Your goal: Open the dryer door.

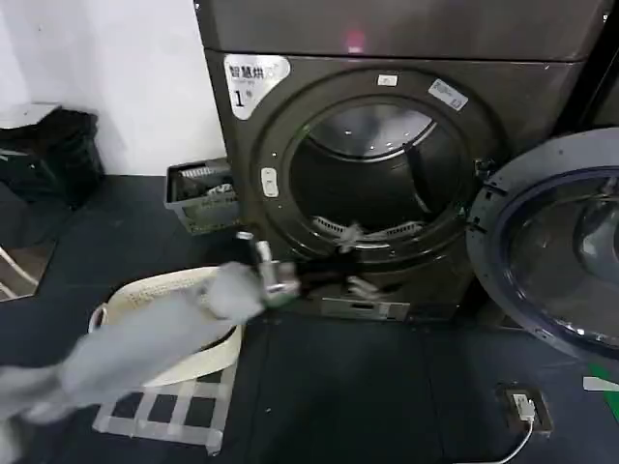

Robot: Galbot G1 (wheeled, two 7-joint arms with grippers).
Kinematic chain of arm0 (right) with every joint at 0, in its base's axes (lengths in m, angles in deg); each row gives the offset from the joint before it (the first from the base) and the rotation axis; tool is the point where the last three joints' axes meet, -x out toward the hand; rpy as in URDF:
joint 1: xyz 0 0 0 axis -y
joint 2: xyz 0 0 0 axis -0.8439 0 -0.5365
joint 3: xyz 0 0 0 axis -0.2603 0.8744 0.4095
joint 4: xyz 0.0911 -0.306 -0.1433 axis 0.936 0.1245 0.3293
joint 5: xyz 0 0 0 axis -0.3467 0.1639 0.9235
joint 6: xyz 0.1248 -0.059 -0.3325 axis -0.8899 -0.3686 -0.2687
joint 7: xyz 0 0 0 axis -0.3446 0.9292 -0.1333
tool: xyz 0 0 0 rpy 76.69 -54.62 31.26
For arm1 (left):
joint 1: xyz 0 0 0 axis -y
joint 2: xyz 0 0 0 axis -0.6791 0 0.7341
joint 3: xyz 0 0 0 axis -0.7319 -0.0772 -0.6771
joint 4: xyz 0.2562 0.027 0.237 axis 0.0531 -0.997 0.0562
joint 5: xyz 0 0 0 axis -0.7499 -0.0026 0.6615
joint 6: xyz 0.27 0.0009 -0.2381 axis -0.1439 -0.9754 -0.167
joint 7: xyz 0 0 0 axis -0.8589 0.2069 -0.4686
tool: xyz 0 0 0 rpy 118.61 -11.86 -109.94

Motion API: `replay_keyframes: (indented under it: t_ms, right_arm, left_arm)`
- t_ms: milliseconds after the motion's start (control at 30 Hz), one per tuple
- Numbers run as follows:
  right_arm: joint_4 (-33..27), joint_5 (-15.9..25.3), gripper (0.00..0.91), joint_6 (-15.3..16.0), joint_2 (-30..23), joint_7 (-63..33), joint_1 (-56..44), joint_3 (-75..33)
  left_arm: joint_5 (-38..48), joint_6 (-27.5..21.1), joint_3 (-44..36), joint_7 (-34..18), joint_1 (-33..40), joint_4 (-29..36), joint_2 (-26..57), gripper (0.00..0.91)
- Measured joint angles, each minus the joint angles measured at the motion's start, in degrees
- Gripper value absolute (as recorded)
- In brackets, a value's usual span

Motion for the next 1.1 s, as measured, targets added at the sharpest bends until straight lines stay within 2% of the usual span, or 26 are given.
replay_keyframes:
  t_ms: [133,233,300,533,633,800,933,1100]
  right_arm:
    - [0.10,0.01,0.907,-0.53,0.18,-0.57,0.03,-0.68]
    - [0.23,-0.07,0.907,-1.50,0.33,-2.12,0.08,-1.19]
    - [0.63,-1.54,0.907,-2.04,0.35,-3.25,0.03,-1.47]
    - [0.77,-2.34,0.907,-2.51,0.81,-3.88,-0.18,-2.16]
    - [0.81,-2.26,0.907,-2.51,0.81,-3.81,0.17,-1.65]
    - [0.97,-2.21,0.907,-2.52,0.69,-3.73,0.99,-0.78]
    - [1.29,-2.18,0.907,-2.52,0.39,-3.64,1.24,-0.36]
    - [1.35,-2.16,0.907,-2.52,0.19,-3.62,1.71,0.13]
  left_arm:
    - [-2.66,-3.15,1.33,5.14,-0.27,-0.30,7.23,0.907]
    - [-4.02,-7.26,2.77,8.16,-1.00,-0.91,11.90,0.907]
    - [-6.28,-9.63,3.70,10.29,-1.45,-1.61,14.75,0.907]
    - [-11.04,-13.63,9.73,17.32,-4.91,-4.79,22.06,0.907]
    - [-13.42,-13.49,12.59,20.82,-6.76,-6.20,24.48,0.907]
    - [-18.13,-9.42,17.96,26.98,-10.41,-9.46,27.65,0.907]
    - [-19.99,-7.53,21.89,28.52,-13.47,-12.18,29.03,0.907]
    - [-23.57,-5.47,22.75,28.66,-15.54,-15.36,29.95,0.907]
